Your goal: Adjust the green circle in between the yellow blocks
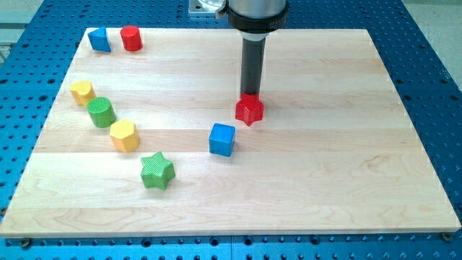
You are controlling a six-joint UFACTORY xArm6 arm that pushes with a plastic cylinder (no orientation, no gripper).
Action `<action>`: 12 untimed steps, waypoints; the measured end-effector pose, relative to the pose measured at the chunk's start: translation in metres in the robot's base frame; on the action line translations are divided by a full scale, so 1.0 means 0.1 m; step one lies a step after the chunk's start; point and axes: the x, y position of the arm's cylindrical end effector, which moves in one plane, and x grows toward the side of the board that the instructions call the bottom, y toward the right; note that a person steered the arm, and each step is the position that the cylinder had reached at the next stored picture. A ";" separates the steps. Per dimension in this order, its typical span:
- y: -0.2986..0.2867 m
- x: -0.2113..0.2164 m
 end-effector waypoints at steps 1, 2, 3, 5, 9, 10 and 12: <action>-1.01 -0.38; -1.52 -0.30; -1.80 -0.69; -1.99 0.02; -2.22 0.25; -2.23 0.29; -2.14 0.20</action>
